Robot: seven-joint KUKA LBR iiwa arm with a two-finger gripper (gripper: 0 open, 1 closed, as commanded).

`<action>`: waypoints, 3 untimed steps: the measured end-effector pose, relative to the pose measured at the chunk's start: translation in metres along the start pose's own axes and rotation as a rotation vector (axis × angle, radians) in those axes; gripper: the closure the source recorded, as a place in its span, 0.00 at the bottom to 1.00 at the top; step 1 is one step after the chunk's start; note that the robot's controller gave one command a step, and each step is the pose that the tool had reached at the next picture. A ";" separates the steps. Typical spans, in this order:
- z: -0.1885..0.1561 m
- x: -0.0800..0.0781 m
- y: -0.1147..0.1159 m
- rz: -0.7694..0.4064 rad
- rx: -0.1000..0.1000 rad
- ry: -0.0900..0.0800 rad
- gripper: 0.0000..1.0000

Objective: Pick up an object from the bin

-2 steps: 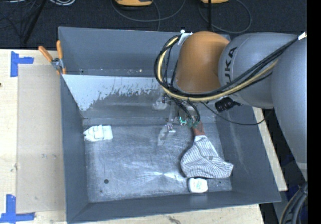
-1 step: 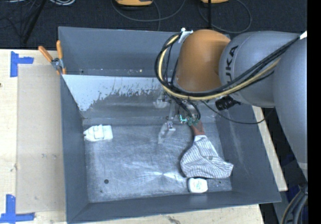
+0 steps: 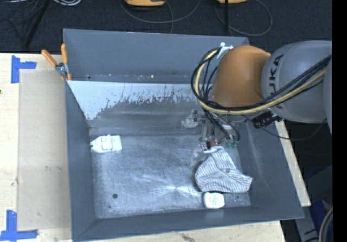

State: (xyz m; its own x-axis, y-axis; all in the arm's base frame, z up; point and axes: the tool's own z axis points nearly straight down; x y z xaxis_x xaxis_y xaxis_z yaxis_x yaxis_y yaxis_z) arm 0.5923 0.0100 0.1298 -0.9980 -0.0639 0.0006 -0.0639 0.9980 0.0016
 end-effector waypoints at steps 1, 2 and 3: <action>0.017 0.029 -0.018 0.049 0.005 0.001 0.00; 0.050 0.043 -0.086 -0.108 -0.002 0.008 1.00; 0.050 0.043 -0.086 -0.108 -0.002 0.008 1.00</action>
Offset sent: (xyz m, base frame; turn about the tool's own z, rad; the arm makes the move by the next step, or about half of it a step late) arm -0.0369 -0.0882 -0.0521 -0.1108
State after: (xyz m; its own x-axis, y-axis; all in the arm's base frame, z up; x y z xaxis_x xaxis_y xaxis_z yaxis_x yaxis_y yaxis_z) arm 0.5552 -0.0780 0.0801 -0.9852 -0.1711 0.0084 -0.1711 0.9852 0.0036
